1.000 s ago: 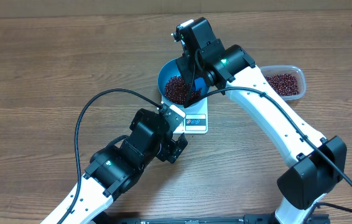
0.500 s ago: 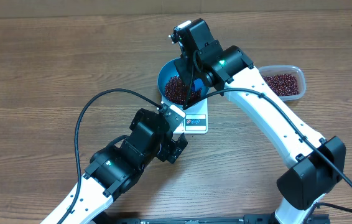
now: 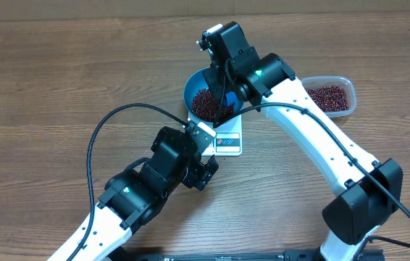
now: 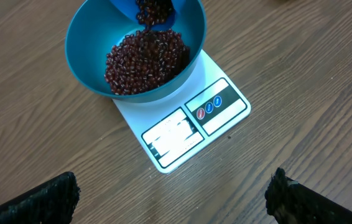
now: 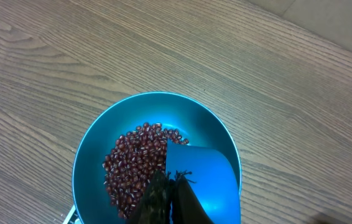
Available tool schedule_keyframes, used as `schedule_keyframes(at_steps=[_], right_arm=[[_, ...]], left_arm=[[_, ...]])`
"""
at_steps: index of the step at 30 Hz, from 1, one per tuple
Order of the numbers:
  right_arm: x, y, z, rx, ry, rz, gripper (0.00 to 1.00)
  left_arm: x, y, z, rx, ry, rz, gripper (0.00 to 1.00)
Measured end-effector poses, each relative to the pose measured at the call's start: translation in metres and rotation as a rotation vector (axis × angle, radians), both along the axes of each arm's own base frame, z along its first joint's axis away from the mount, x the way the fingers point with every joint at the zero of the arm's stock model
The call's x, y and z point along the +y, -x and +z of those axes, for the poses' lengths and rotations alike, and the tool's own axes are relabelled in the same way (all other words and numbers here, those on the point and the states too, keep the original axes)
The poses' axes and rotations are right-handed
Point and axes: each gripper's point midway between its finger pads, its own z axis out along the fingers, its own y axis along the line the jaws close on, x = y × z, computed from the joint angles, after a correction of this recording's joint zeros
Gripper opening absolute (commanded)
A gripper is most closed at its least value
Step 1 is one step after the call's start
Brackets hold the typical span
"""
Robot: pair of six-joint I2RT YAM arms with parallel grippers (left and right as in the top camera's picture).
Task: Scoop item into bowl and weigh 150g on scale
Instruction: 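Hold the tipped blue cup over the bowl, shaking out remaining beans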
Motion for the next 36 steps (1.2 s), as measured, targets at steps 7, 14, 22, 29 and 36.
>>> schedule_keyframes(at_steps=[7, 14, 22, 29, 36], right_arm=[[0.0000, 0.0000, 0.0000, 0.000, 0.000, 0.000, 0.04], [-0.0002, 0.0000, 0.0000, -0.003, 0.008, 0.010, 0.04], [-0.0006, -0.0003, 0.0001, -0.007, 0.016, 0.016, 0.04], [-0.0006, -0.0003, 0.0000, -0.007, 0.018, 0.019, 0.04], [-0.0007, -0.0002, 0.0000, -0.007, 0.018, 0.018, 0.04]], left_arm=[[0.0000, 0.0000, 0.0000, 0.000, 0.000, 0.000, 1.00], [0.0000, 0.0000, 0.0000, 0.000, 0.000, 0.000, 1.00], [0.0000, 0.0000, 0.0000, 0.000, 0.000, 0.000, 1.00], [0.0000, 0.0000, 0.0000, 0.000, 0.000, 0.000, 1.00], [0.0000, 0.0000, 0.0000, 0.000, 0.000, 0.000, 0.99]])
